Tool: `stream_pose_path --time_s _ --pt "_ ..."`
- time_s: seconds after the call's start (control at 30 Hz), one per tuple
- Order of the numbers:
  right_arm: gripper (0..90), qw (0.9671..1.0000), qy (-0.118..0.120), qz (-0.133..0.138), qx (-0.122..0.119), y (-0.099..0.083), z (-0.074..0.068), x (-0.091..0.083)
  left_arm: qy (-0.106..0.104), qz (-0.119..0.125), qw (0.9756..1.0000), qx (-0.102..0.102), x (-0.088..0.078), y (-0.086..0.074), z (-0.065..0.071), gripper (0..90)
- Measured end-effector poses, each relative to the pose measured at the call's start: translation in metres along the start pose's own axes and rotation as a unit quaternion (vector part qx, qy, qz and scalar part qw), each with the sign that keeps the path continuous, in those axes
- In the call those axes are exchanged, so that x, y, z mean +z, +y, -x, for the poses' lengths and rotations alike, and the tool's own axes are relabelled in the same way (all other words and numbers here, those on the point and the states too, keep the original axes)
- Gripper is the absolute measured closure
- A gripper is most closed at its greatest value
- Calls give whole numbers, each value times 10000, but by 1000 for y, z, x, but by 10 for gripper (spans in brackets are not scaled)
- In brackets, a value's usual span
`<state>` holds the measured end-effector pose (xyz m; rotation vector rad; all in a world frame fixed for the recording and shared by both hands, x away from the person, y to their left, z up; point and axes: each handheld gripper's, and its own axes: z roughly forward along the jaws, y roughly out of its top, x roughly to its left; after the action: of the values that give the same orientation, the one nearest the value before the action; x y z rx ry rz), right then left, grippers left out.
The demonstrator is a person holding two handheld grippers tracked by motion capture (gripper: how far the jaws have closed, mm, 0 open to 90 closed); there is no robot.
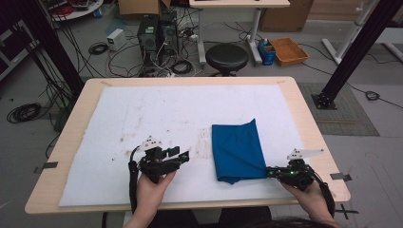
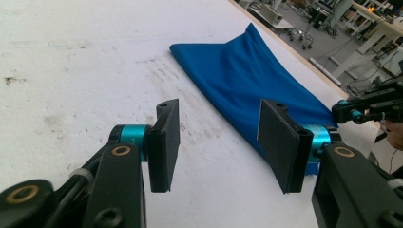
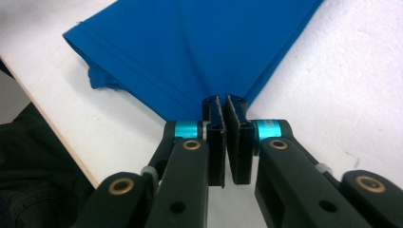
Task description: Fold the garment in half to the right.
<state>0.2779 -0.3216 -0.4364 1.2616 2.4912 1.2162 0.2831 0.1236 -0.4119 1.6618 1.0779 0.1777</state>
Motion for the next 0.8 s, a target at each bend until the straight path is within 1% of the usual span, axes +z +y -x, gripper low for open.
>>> stream_pose_path --time_s 0.03,0.07,0.13,0.27,0.33,0.4,0.43,0.47,0.5,0.53,0.6,0.67,0.7,0.8 --pt "776 10000 -10 15 31 1 1 0 -26 -10 10000 13 0 0 0 497" --pt "774 10000 -19 41 58 4 3 -1 -31 -18 10000 13 1 1 0 497" --pt "750 9998 -124 156 5 16 5 -1 -31 -25 10000 19 2 2 0 497" --pt "741 9988 -346 356 54 52 17 3 -24 -51 10000 19 3 2 -2 497" --pt "730 9979 -456 455 97 73 24 11 -23 -72 10000 19 3 1 -2 497" --pt "716 9967 -566 526 257 91 32 20 -27 -84 10000 16 3 1 -3 497" --pt "714 9960 -662 536 285 99 36 26 -26 -81 10000 19 3 1 -3 497" --pt "700 9948 -832 538 253 106 39 32 -27 -94 9999 31 3 1 -3 497" --pt "691 9935 -920 582 337 111 43 37 -33 -108 9999 30 3 0 -3 497" --pt "691 9927 -932 635 420 116 46 43 -36 -114 9999 24 3 0 -3 497" --pt "691 9902 -1111 731 416 123 50 53 -25 -134 9999 14 4 0 -4 497" --pt "693 9887 -1251 728 386 126 55 64 -43 -146 9999 17 4 -1 -4 497" --pt "708 9882 -1316 659 415 127 58 70 -47 -153 9999 16 4 -1 -4 497" --pt "857 9883 -1387 537 336 125 66 81 -45 -176 9998 5 4 -2 -4 497"
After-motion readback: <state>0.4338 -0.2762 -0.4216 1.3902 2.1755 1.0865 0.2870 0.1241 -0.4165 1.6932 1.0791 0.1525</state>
